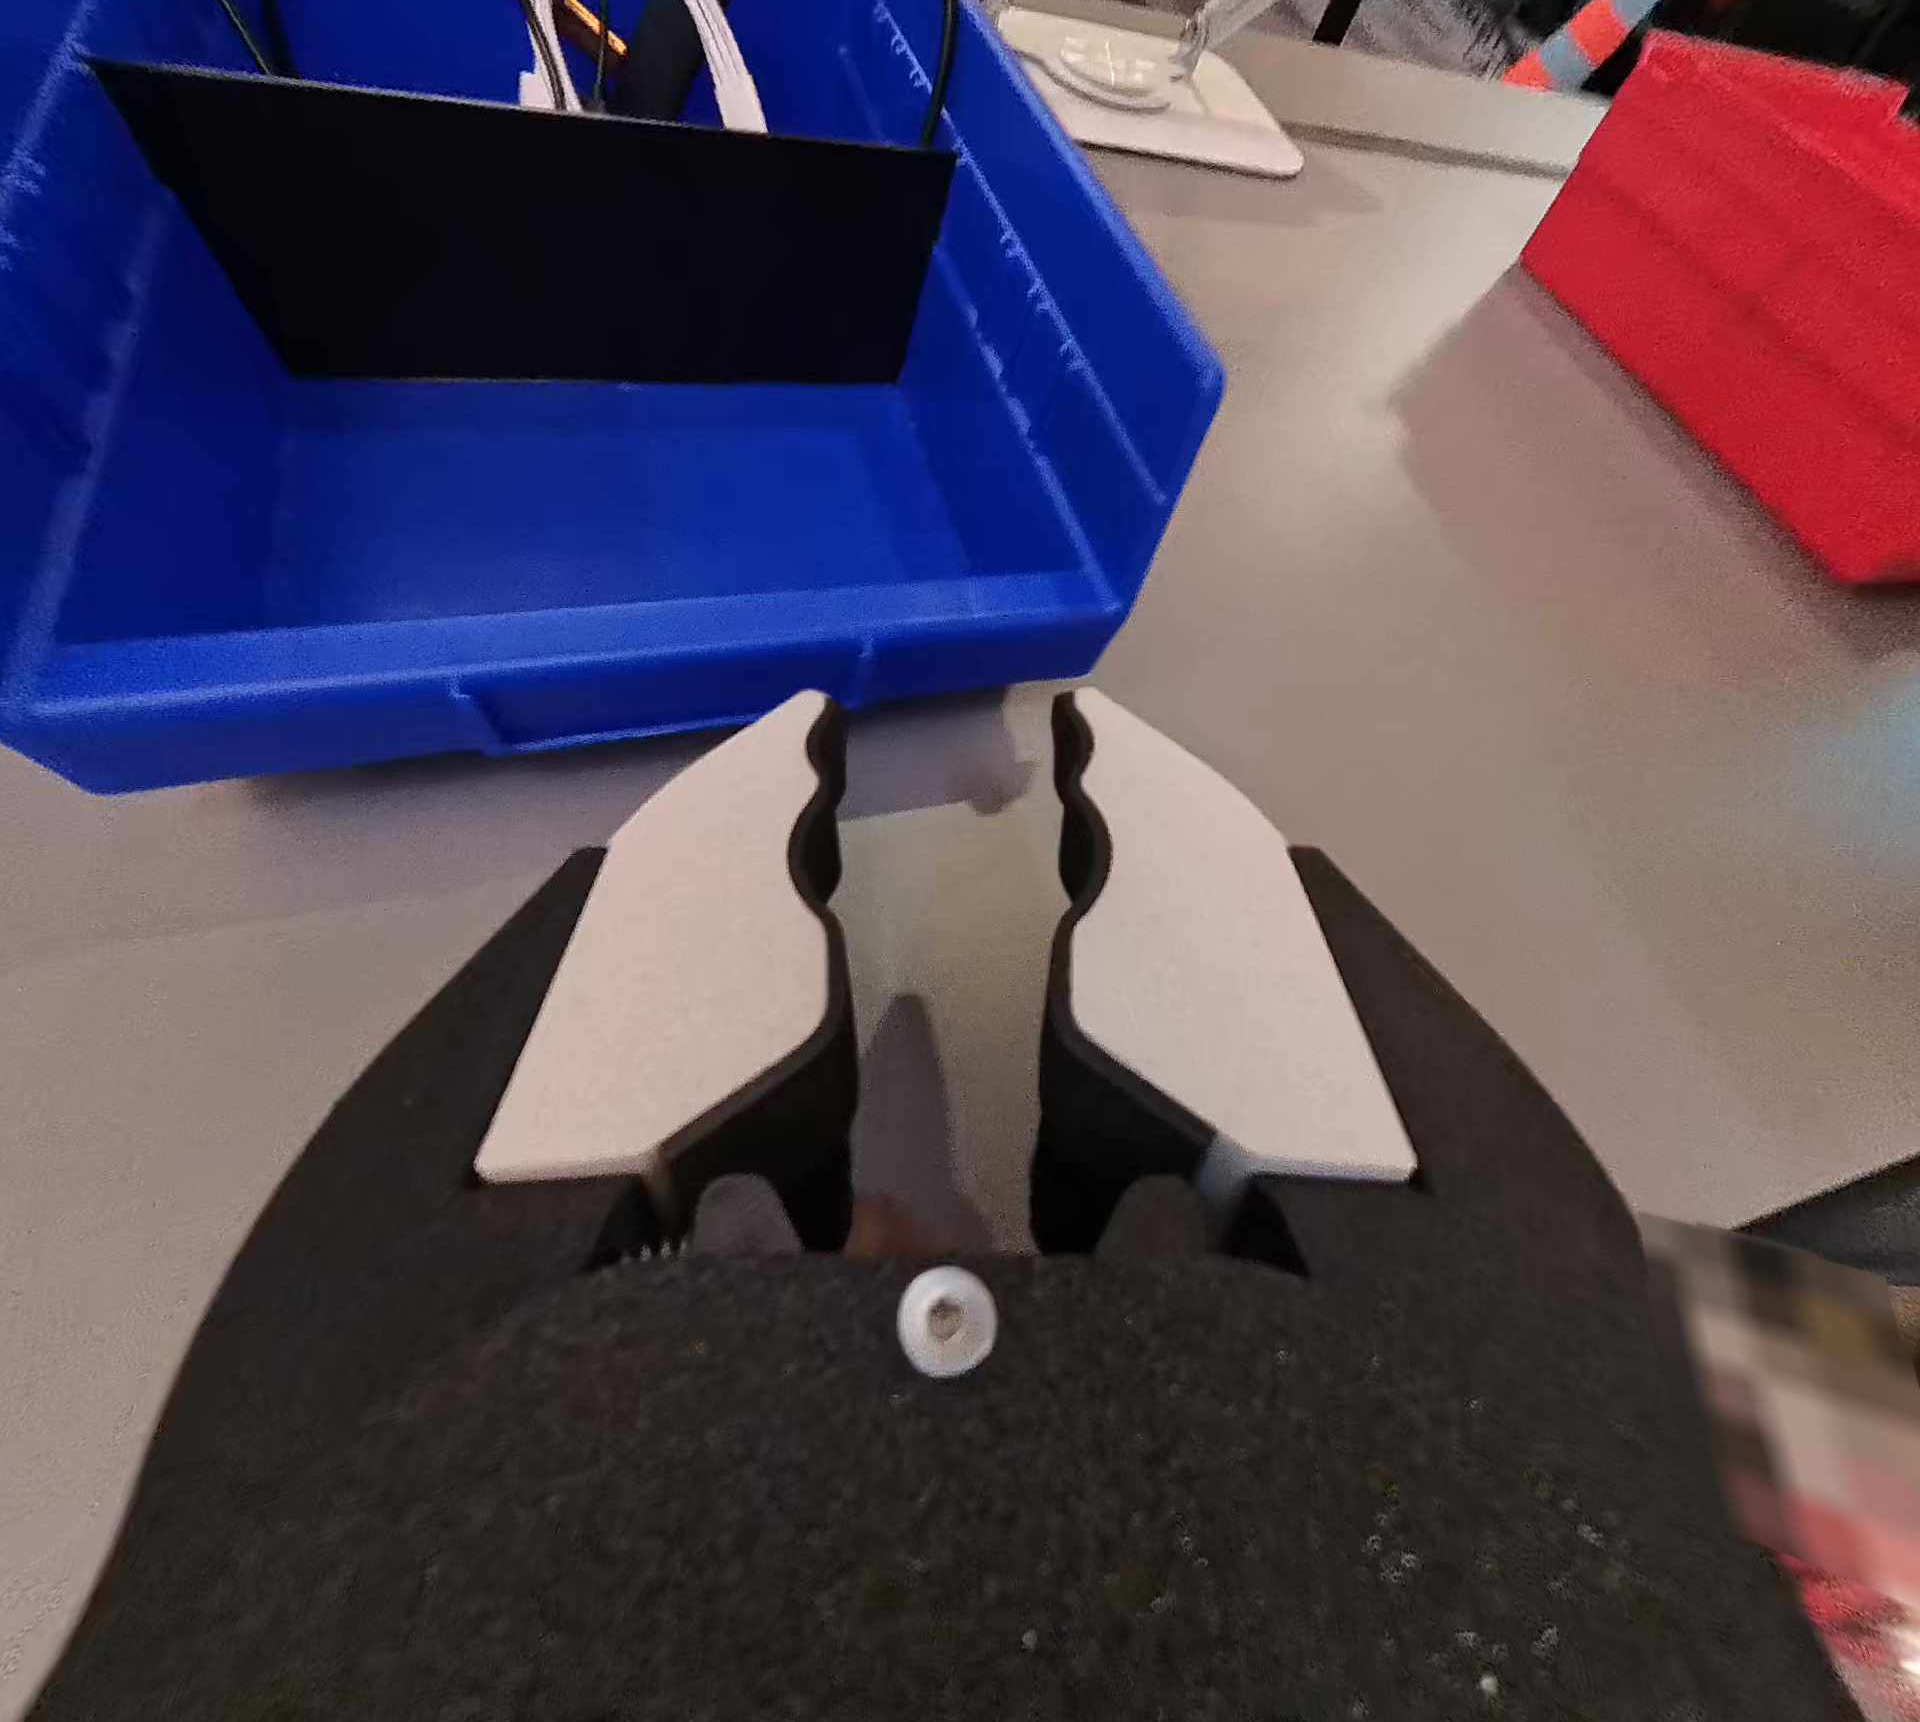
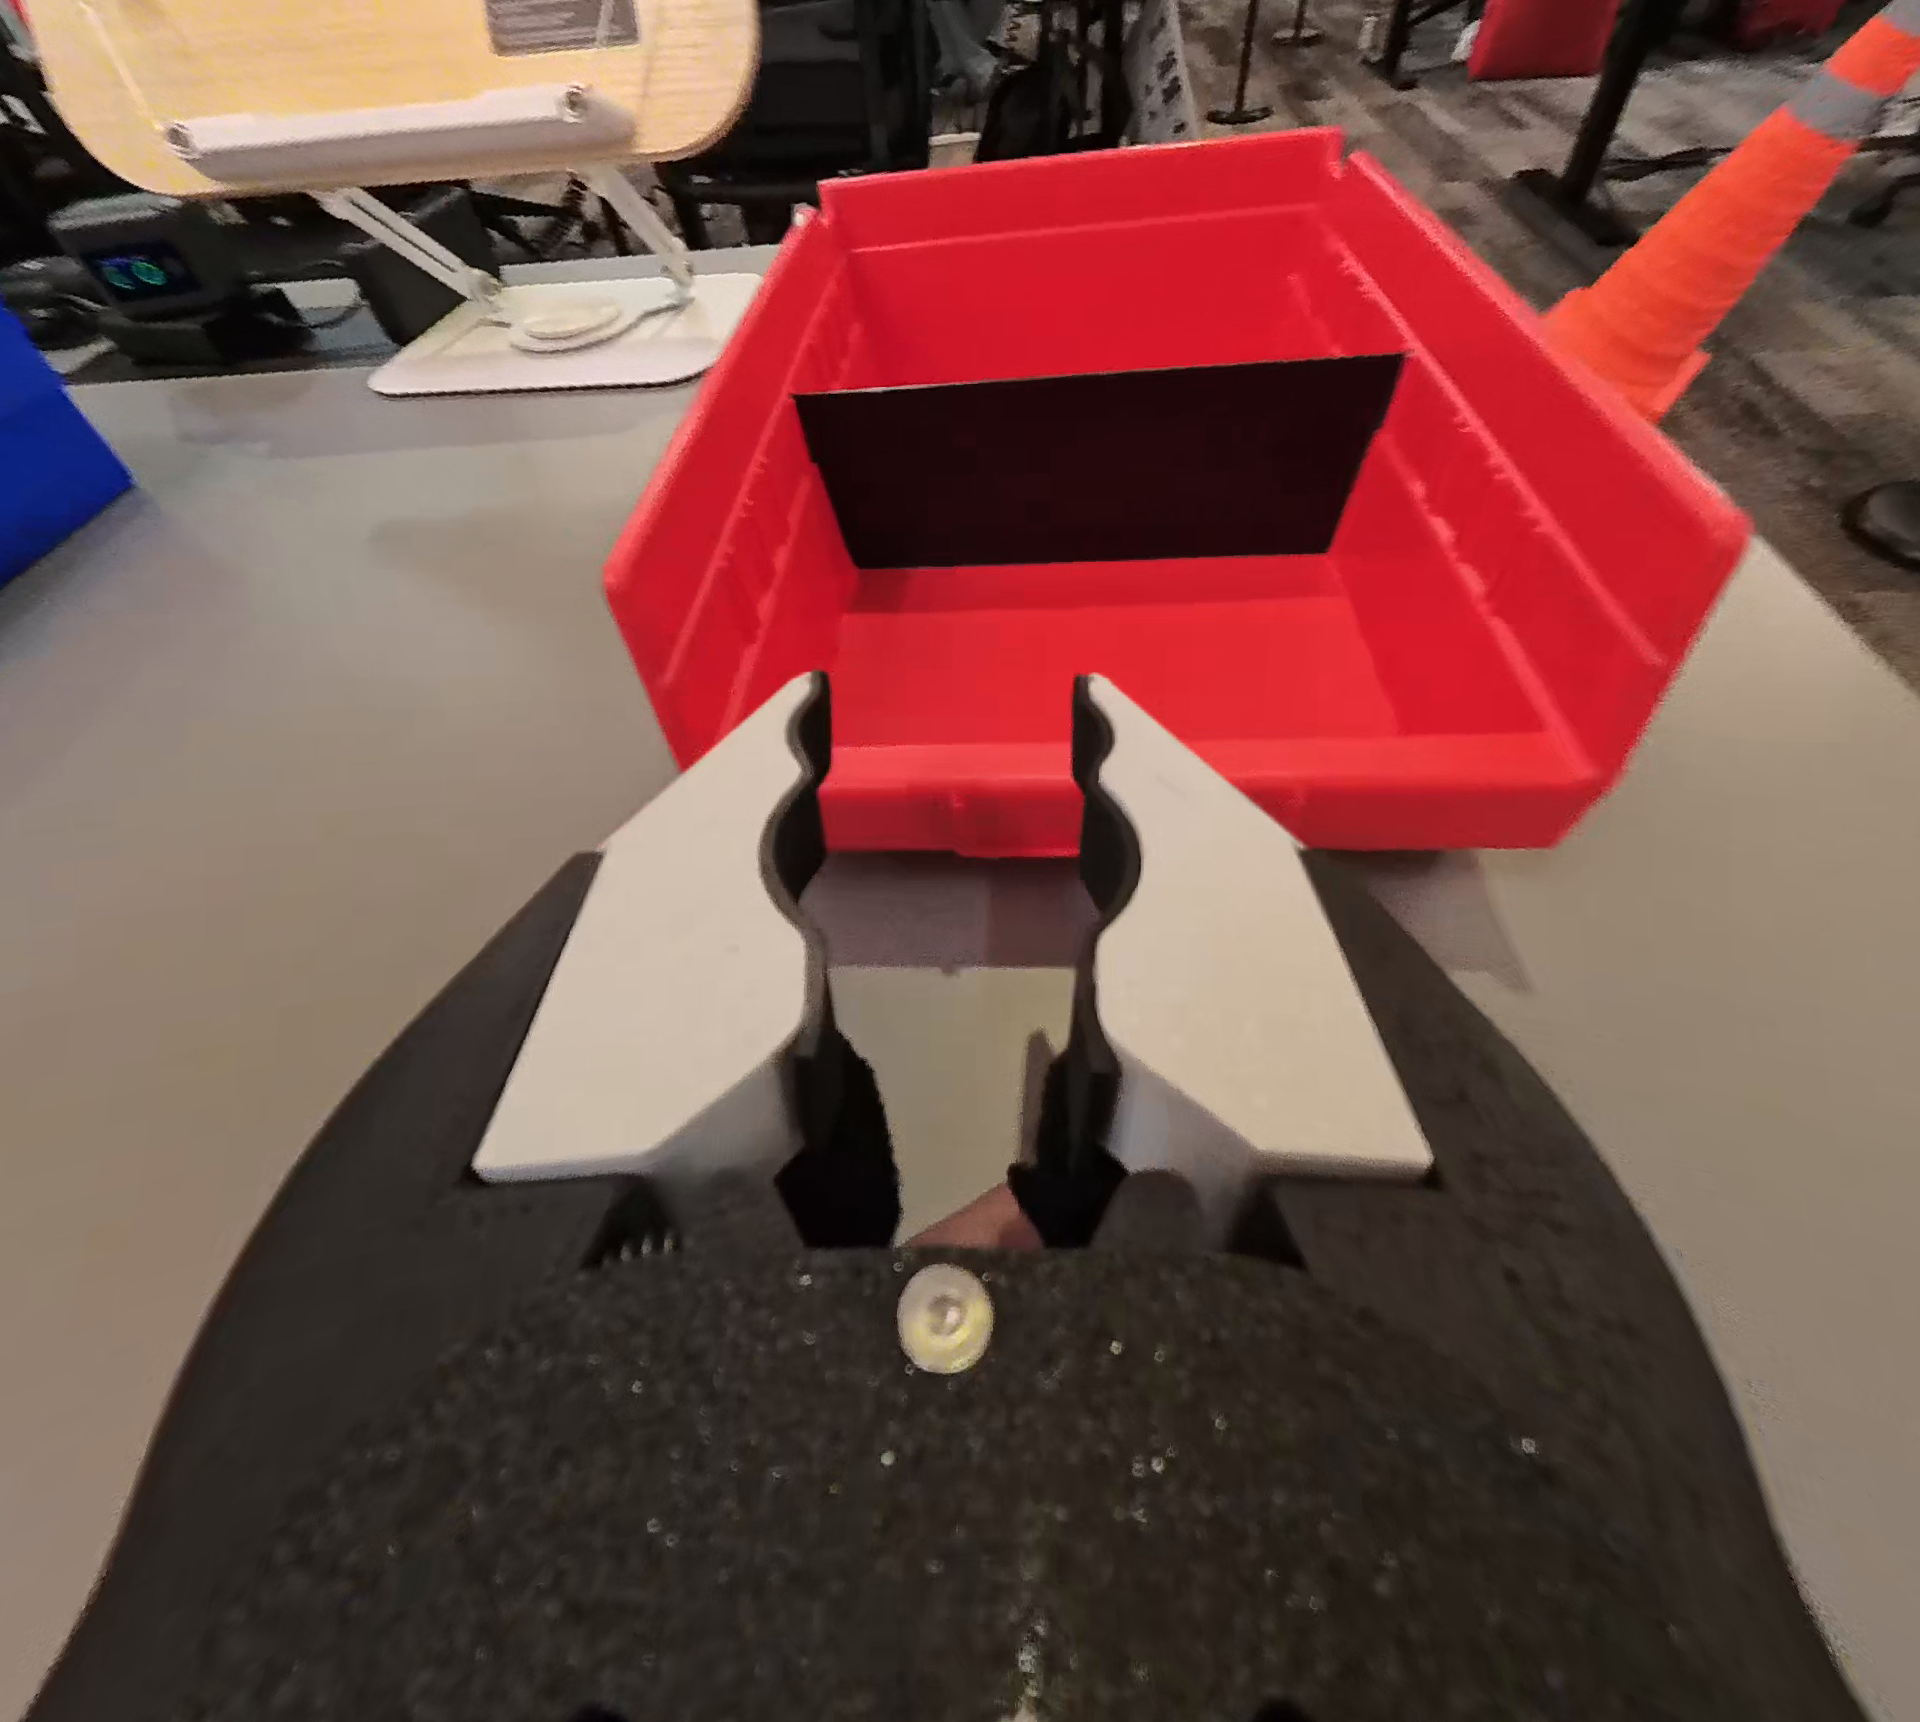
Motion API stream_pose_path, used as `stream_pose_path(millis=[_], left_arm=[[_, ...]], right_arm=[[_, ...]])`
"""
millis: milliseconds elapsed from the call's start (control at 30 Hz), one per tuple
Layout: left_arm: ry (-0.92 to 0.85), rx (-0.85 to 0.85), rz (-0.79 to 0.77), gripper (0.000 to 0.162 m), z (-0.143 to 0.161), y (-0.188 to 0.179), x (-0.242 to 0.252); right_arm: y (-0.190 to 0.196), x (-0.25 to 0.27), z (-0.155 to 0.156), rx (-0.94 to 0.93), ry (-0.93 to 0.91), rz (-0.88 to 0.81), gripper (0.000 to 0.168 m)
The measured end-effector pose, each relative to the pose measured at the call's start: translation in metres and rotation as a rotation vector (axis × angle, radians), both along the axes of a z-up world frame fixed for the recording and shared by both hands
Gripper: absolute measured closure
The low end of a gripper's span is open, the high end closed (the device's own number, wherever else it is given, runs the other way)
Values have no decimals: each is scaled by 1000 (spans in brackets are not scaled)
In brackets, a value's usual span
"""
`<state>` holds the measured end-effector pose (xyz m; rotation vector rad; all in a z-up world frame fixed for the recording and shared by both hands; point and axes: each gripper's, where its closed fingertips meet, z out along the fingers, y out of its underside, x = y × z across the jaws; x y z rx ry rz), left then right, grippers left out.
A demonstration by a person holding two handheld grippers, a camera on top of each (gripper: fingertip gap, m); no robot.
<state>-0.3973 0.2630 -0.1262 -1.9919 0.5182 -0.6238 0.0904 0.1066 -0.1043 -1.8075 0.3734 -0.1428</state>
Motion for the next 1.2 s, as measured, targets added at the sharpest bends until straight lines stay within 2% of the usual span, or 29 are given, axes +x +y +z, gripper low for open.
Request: stream_pose_path(millis=[67, 133, 200, 267, 367, 433, 533, 667, 767, 867, 1000, 1200], left_arm=[[-99, -90, 20, 130, 16, -3, 9], [-73, -130, 71, 133, 33, 6, 12], [-18, -165, 109, 123, 49, 21, 19], [-22, -186, 49, 123, 70, 35, 39], [-45, -183, 24, 122, 102, 76, 68], [-54, -187, 70, 126, 114, 116, 85], [-150, -347, 165, 125, 110, 176, 100], [-52, -461, 370, 127, 83, 241, 83], [-40, -669, 391, 130, 63, 248, 89], [61, -716, 451, 133, 48, 254, 88], [97, -717, 452, 132, 48, 259, 103], [229, -725, 491, 134, 33, 260, 106]], right_arm=[[7, -7, 5, 35, 13, 26, 124], [14, -14, 8, 53, 8, 51, 123], [19, -19, 8, 41, -25, 64, 123], [24, -22, 8, 32, -61, 79, 123], [30, -29, 7, 34, -52, 107, 123], [32, -31, 7, 38, -39, 119, 123], [32, -32, 5, 39, -25, 131, 122], [28, -31, 4, 40, -1, 134, 120], [25, -28, 2, 42, 37, 131, 120], [25, -28, 0, 48, 91, 143, 119], [28, -31, -5, 46, 182, 165, 117], [29, -34, -9, 48, 261, 194, 117]])
